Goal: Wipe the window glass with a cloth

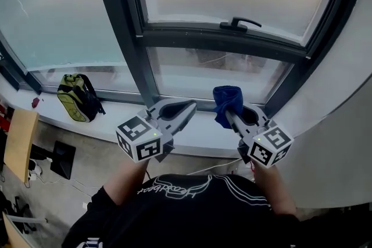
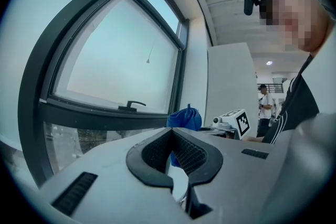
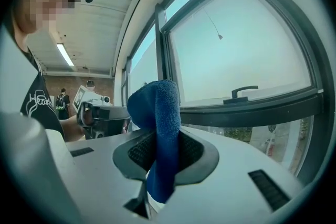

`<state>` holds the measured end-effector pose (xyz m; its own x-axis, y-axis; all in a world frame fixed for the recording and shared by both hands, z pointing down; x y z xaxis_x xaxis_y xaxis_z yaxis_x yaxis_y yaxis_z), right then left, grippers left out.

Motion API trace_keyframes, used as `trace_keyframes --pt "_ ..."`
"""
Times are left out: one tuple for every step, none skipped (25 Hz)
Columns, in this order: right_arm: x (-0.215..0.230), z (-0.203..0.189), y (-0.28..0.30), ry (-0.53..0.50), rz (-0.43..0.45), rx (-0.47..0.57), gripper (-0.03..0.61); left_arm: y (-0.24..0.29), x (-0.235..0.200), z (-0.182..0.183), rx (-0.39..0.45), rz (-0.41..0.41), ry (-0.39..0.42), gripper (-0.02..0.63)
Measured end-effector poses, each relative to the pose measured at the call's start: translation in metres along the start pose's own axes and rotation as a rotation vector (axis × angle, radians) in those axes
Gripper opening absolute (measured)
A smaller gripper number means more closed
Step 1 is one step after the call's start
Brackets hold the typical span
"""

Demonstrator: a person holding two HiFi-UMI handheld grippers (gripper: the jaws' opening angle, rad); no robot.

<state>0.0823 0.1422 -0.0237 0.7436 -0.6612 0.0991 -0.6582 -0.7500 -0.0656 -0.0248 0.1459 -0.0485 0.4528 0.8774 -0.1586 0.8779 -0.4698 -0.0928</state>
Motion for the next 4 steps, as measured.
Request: trace_keyframes --pt "0.0 -0.002 -0.0013 0.002 -0.006 -0.003 0.064 -0.0003 0.0006 -0.002 0.0 -0.001 -0.005 0.006" --pt "0.0002 -0.0034 -0.0025 0.003 -0.013 -0.005 0.064 -0.0005 0.0009 -0.004 0.0 -0.001 -0.011 0.006" --pt "0.0004 -0.0045 -0.0035 0.004 -0.019 -0.005 0.064 -0.0007 0.0011 -0.0057 -0.001 -0.001 -0.015 0.006" --pt "0.0007 -0.0053 -0.0045 0.005 -0.024 -0.006 0.064 -0.0008 0.0013 -0.0072 -0.001 -0.001 -0.02 0.006"
Point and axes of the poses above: the fingertips, and each gripper's own axes: y forward along the fingers, x to its right, z out of its top, the point moved 1 cm from there along -y, backward along the fingers, and after that the axes turned 8 degrees about x, right-handed, at the moved point
